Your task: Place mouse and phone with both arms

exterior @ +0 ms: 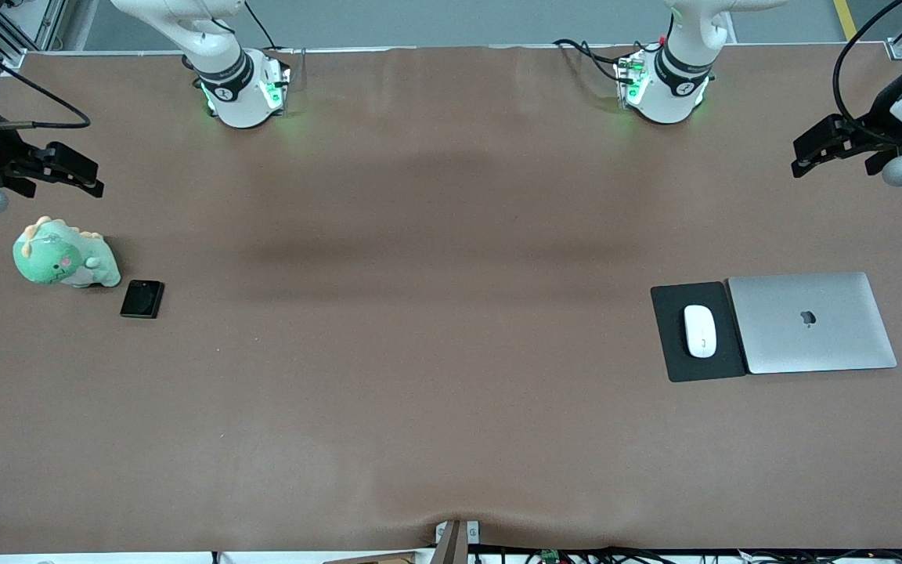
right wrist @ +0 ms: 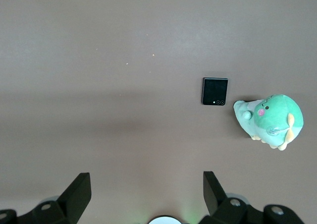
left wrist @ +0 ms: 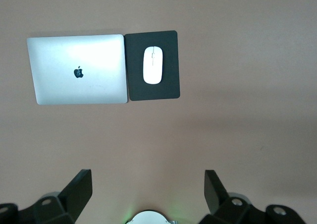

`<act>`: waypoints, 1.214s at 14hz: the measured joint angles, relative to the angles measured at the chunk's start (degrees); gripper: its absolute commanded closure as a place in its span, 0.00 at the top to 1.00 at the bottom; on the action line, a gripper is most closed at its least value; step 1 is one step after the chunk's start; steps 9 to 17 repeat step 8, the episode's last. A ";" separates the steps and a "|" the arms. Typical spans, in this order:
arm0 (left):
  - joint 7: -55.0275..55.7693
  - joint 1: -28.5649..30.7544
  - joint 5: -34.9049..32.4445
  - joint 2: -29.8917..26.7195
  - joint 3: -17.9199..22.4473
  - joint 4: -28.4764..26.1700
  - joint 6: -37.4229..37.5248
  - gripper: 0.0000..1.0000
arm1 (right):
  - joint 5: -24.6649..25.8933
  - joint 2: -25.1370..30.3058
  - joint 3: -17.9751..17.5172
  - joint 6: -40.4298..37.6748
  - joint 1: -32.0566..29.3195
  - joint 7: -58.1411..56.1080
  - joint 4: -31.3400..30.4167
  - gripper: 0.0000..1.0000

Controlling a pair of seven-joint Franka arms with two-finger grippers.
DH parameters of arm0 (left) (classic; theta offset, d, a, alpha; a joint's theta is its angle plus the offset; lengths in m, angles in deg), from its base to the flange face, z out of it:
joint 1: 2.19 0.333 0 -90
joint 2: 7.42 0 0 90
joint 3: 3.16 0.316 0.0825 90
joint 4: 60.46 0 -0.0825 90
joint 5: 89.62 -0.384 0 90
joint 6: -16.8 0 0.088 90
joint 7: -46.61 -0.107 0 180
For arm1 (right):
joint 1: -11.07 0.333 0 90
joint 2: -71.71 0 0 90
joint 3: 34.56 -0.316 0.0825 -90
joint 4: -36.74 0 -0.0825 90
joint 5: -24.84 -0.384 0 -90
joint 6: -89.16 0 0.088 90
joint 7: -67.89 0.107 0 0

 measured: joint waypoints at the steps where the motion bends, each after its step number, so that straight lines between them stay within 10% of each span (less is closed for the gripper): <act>1: 0.00 0.02 0.00 0.01 0.02 0.00 0.00 1.00 | -0.01 0.00 0.03 0.00 0.00 0.00 0.00 1.00; 17: 0.00 0.03 0.00 0.71 0.09 0.95 -0.23 1.00 | -0.01 0.00 0.10 -0.06 0.00 0.01 -0.01 1.00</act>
